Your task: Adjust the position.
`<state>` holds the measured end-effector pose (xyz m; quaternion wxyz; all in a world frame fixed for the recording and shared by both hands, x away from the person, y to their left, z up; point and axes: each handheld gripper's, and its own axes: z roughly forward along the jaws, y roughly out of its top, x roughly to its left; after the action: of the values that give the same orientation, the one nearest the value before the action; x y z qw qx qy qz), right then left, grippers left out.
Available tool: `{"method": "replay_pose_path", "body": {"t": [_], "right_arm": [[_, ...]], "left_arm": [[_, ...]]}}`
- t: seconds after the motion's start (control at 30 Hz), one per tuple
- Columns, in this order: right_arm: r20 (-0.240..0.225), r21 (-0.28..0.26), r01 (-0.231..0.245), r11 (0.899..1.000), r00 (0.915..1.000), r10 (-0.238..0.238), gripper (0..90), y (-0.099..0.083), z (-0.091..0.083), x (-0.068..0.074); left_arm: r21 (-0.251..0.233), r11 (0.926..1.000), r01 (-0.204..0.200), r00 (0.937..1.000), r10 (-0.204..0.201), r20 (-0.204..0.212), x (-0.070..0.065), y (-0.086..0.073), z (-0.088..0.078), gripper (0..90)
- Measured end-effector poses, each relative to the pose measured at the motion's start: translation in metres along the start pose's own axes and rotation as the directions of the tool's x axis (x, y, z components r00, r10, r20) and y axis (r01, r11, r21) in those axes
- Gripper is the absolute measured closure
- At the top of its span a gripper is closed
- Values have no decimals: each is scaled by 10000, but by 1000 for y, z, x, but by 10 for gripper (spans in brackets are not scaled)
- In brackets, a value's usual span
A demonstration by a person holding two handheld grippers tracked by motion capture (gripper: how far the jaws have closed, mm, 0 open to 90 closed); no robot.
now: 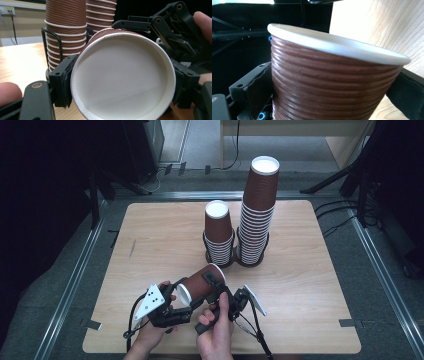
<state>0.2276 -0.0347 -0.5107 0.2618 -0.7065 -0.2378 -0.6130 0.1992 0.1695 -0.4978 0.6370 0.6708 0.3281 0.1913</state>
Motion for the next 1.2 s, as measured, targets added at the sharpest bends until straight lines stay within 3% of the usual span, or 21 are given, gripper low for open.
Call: {"method": "replay_pose_path", "body": {"t": [0.27, 0.47, 0.9, 1.2], "right_arm": [[42, -124, -227, 9997, 9997, 228, 66, 1, 1, 0], [-209, -167, -284, 9995, 9994, 280, 82, 0, 3, -1], [-313, -133, -52, 9999, 9995, 47, 101, 3, 5, -1], [-515, -354, 506, 9981, 9973, -523, 141, 2, 3, 0]], "left_arm": [[46, 9999, -122, 9999, 121, 37, -1, -1, 0, 222], [101, 9996, -246, 9997, 247, -68, 0, -1, 0, 222], [215, 9980, -599, 9981, 602, -143, -2, -2, 0, 221], [89, 9989, -466, 9989, 466, 45, -1, -3, 1, 203]]}}
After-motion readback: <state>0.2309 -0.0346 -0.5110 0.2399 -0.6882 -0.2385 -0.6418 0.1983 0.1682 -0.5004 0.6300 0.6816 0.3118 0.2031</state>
